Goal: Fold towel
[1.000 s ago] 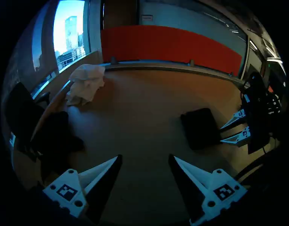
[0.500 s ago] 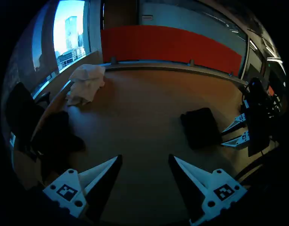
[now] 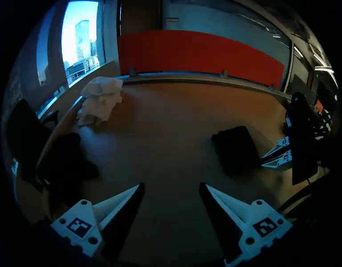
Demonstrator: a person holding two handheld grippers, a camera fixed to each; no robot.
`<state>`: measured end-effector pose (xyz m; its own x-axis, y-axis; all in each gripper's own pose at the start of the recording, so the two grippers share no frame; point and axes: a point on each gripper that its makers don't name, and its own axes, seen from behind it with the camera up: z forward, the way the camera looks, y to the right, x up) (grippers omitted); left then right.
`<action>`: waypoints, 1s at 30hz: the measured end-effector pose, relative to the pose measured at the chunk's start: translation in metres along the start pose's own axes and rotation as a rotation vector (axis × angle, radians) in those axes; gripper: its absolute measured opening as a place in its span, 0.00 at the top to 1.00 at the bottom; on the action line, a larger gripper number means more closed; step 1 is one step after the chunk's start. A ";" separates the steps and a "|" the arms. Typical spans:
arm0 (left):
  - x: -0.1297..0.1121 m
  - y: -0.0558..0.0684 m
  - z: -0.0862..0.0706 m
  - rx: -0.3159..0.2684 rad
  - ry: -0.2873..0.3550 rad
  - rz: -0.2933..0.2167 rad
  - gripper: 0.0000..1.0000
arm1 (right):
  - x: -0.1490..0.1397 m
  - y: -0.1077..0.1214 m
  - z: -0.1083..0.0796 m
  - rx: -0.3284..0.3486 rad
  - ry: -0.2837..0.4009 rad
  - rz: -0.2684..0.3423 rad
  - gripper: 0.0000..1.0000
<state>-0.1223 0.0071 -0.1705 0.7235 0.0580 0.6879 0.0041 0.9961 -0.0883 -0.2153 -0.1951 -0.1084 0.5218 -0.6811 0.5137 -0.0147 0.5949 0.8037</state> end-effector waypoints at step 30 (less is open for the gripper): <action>0.015 0.005 -0.001 -0.032 0.043 0.014 0.10 | 0.132 0.022 -0.065 -0.103 0.214 -0.140 0.94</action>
<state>-0.1112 0.0131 -0.1613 0.7524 0.0685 0.6552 0.0152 0.9925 -0.1213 -0.0919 -0.2443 -0.0428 0.6814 -0.6604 0.3155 0.1513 0.5489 0.8221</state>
